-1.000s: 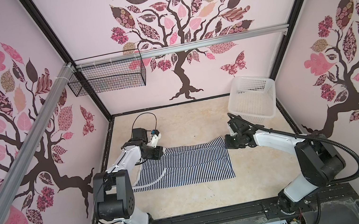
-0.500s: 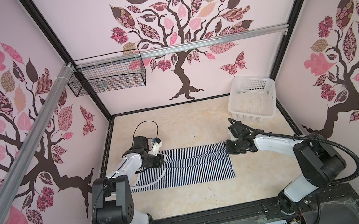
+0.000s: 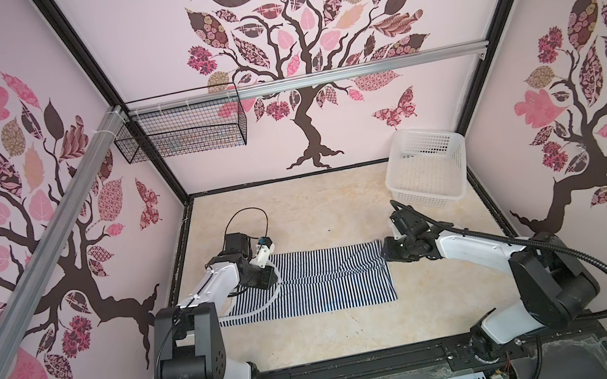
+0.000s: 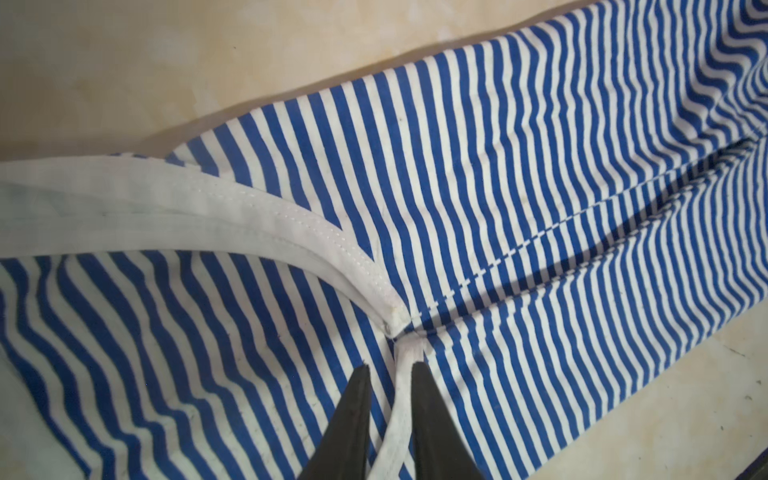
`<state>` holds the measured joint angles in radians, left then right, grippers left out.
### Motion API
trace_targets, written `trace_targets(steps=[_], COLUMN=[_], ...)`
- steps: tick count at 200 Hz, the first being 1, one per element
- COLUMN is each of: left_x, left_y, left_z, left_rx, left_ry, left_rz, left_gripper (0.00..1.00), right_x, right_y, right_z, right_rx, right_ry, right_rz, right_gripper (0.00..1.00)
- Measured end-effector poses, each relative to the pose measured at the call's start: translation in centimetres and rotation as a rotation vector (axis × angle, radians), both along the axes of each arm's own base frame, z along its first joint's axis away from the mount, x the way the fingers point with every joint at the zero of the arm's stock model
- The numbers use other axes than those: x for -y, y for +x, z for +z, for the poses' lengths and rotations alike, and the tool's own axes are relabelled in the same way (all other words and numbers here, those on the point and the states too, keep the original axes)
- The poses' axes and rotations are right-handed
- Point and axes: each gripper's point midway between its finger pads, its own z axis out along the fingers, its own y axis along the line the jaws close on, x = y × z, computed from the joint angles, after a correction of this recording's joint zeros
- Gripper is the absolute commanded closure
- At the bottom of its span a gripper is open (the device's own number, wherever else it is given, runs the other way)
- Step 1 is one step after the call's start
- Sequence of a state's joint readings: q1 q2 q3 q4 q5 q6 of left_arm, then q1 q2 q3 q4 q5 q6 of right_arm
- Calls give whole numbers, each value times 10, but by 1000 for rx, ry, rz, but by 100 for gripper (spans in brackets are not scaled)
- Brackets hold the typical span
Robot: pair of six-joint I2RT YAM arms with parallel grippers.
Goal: Fold and stack the tank tops
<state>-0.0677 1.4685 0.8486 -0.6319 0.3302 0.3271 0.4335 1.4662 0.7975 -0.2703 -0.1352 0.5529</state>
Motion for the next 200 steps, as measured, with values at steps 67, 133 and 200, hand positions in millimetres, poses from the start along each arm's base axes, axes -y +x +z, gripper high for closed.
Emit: trace_targets(steps=[67, 133, 200], left_x=[6, 35, 39], left_y=[4, 22, 21], left_z=[10, -13, -23], left_rx=[37, -43, -78], left_ry=[16, -43, -61], left_rz=[-27, -66, -66], left_gripper=[72, 72, 73], right_x=[-12, -26, -16], right_y=[33, 74, 56], right_z=[11, 0, -22], right_rx=[19, -18, -85], right_ry=[3, -12, -46], right_rz=[-29, -72, -87], right_gripper=[55, 63, 99])
